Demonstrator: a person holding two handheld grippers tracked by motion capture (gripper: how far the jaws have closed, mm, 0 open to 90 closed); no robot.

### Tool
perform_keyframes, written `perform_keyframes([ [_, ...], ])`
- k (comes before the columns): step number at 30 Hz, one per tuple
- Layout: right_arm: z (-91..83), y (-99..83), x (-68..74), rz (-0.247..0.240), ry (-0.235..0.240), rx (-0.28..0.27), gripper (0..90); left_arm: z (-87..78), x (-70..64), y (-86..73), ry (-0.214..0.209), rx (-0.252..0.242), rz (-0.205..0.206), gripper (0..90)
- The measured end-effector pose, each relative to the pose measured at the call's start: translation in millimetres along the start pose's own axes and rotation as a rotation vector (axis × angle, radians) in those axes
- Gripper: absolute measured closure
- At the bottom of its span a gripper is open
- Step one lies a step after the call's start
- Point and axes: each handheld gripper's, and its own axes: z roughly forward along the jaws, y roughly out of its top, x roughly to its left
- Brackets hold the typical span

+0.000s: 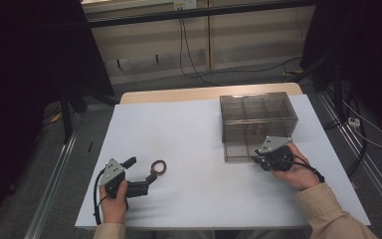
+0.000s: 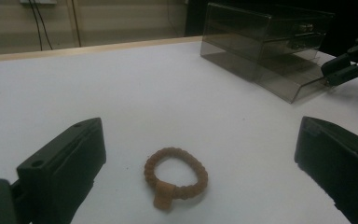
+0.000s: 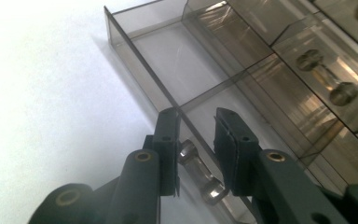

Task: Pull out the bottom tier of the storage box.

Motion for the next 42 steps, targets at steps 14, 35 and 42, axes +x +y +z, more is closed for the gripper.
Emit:
perform_keyframes([
  [14,-35.6,-21.9,0.9,0.21,0.007,-0.13,47.5,2.0,-1.0,0.3,-0.013,0.001,-0.015,1.8],
  [35,-50.1,-39.9,19.6,0.361,0.0,-0.182,29.1,6.2,-1.4,2.9,-0.027,0.021,-0.027,2.5],
  [42,-47.3,-39.9,21.6,0.366,0.012,-0.168,22.7,13.0,-2.9,4.6,-0.014,0.057,-0.029,3.5],
])
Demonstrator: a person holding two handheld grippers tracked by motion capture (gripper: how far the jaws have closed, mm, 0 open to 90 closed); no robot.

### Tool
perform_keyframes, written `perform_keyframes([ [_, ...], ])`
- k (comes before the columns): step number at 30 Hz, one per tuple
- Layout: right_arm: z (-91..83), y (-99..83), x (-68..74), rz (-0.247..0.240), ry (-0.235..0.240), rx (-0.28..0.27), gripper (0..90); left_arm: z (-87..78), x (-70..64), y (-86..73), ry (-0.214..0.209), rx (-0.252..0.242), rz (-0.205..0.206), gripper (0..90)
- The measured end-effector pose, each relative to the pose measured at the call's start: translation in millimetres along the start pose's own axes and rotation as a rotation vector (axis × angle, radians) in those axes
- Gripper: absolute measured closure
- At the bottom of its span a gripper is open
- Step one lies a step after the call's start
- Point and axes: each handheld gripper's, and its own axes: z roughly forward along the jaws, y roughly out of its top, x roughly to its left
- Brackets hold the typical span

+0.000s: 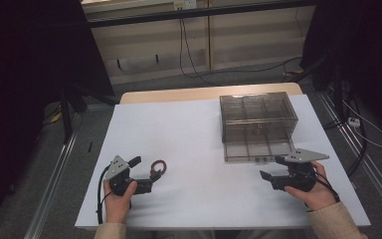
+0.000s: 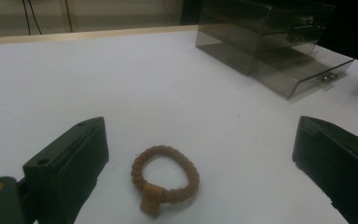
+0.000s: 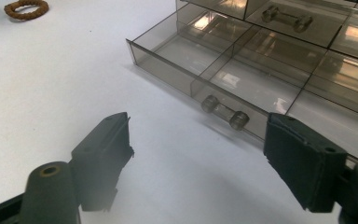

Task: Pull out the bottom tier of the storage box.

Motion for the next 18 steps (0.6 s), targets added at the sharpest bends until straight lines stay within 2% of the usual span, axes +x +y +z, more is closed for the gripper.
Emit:
perform_keyframes([
  [4,0.3,0.5,1.3,0.005,0.003,-0.009,21.7,3.9,0.1,2.6,0.003,0.011,-0.015,4.4],
  [9,0.9,0.8,1.1,0.015,-0.002,-0.01,16.1,8.4,-1.8,5.8,0.0,0.044,-0.008,9.2],
  [14,2.0,0.4,-0.5,0.035,-0.013,-0.009,11.0,10.9,-1.4,6.2,-0.012,0.079,-0.019,21.6],
  [18,2.2,0.6,-0.9,0.04,-0.01,-0.011,10.1,13.3,0.3,5.7,-0.013,0.119,-0.02,36.9],
])
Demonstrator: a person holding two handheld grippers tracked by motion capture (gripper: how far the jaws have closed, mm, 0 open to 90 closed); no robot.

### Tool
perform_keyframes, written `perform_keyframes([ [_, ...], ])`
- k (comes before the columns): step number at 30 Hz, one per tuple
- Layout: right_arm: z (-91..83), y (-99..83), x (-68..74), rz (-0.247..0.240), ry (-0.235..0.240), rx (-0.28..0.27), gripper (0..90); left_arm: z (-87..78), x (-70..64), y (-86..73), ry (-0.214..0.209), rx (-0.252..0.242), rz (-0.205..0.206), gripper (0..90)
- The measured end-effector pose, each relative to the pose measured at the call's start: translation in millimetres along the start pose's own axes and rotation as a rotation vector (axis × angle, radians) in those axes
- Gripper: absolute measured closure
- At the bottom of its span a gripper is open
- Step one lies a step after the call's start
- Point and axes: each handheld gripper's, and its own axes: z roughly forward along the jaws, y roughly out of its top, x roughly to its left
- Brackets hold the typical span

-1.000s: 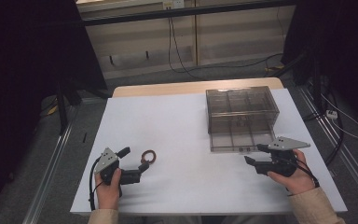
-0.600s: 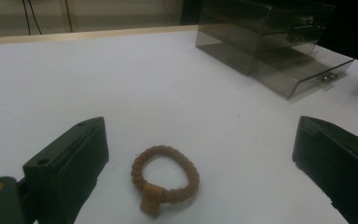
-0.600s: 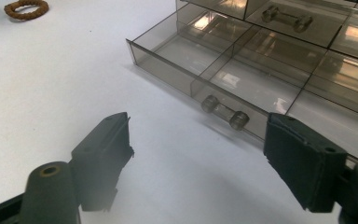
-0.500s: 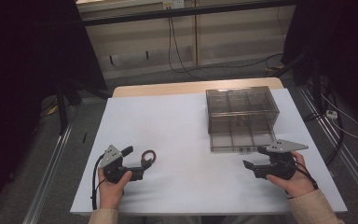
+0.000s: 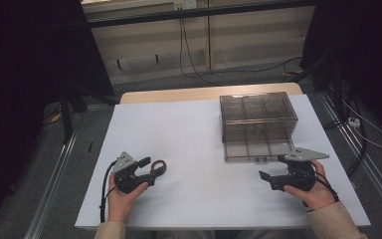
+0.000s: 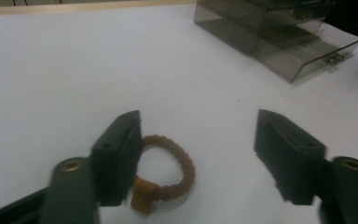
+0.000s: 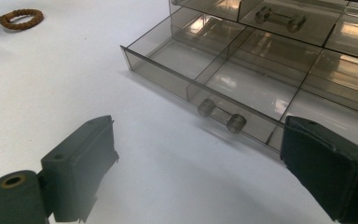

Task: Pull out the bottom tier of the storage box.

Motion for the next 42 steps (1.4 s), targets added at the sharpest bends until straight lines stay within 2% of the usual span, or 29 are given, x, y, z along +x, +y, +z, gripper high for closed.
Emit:
perform_keyframes([
  [2,0.6,0.0,0.5,-0.002,0.001,0.001,10.0,1.7,0.8,-0.5,-0.014,0.011,-0.016,44.8],
  [4,1.3,0.1,1.1,-0.006,0.003,0.0,9.8,3.4,1.2,-1.0,-0.025,0.033,-0.013,52.2],
  [7,1.1,0.3,1.3,-0.004,0.003,0.0,9.8,9.0,0.6,-2.7,-0.029,0.091,-0.002,60.3],
  [10,0.9,0.5,1.0,-0.001,0.008,-0.004,9.8,14.6,1.5,-4.3,-0.037,0.129,-0.008,63.2],
  [13,0.9,0.5,0.5,-0.001,0.005,-0.002,9.7,20.5,1.6,-5.8,-0.035,0.184,0.012,64.6],
  [17,0.8,0.5,-0.1,0.001,0.005,-0.003,9.8,27.3,1.2,-7.0,-0.043,0.23,0.009,68.3],
  [22,0.3,0.4,-0.5,0.005,0.005,-0.004,9.8,29.4,3.8,-6.1,-0.027,0.231,-0.011,77.0],
  [25,0.5,0.6,-0.4,0.005,0.006,-0.006,9.8,30.7,3.4,-5.3,-0.01,0.236,0.009,80.5],
  [31,0.8,1.1,-1.4,0.005,0.005,-0.01,9.8,30.8,3.1,-5.0,-0.002,0.236,0.014,85.6],
  [33,0.9,1.2,-1.5,0.004,0.004,-0.011,9.8,30.7,3.1,-4.9,-0.007,0.229,0.004,86.2],
  [35,0.8,1.2,-1.5,0.004,0.005,-0.011,9.8,29.7,3.1,-3.7,-0.022,0.205,-0.008,86.5],
  [37,0.4,1.3,-1.5,0.005,0.004,-0.013,9.8,27.5,1.5,-0.7,-0.019,0.175,-0.01,86.7],
  [39,0.1,1.2,-1.5,0.005,0.006,-0.015,9.9,25.9,0.3,1.5,-0.033,0.178,-0.016,86.8],
  [42,0.0,1.1,-1.6,0.006,0.007,-0.014,9.9,25.9,-2.7,2.9,-0.051,0.155,-0.03,86.9],
])
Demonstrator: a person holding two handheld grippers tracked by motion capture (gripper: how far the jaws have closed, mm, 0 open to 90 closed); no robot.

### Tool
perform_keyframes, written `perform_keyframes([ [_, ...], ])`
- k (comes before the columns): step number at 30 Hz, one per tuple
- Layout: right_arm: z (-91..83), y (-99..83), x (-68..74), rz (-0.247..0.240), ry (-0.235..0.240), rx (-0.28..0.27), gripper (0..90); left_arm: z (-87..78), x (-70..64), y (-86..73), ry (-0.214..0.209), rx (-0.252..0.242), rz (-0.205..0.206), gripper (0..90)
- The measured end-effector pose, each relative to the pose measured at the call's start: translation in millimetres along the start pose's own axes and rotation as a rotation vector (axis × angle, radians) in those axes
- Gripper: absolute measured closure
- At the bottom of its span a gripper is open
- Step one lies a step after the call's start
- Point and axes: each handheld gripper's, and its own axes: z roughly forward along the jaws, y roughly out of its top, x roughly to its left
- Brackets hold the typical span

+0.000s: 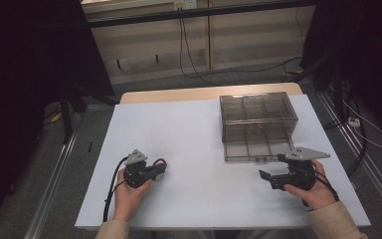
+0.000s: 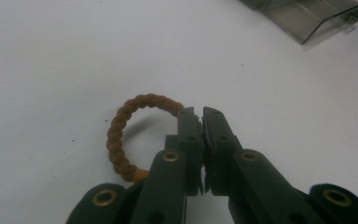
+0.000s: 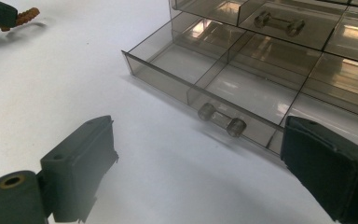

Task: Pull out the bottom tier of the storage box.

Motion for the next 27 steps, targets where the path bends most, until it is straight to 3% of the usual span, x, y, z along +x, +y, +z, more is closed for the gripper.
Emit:
perform_keyframes([
  [13,-0.2,0.8,1.5,-0.005,0.004,0.001,9.9,6.2,-33.4,14.3,-0.118,-0.027,0.046,87.0],
  [17,0.2,0.6,1.9,-0.008,0.003,0.002,9.9,13.8,-48.4,16.5,-0.18,0.005,0.069,87.0],
  [27,1.9,0.4,3.9,-0.014,0.007,0.006,9.9,36.2,-94.2,17.6,-0.32,0.065,0.181,86.9],
])
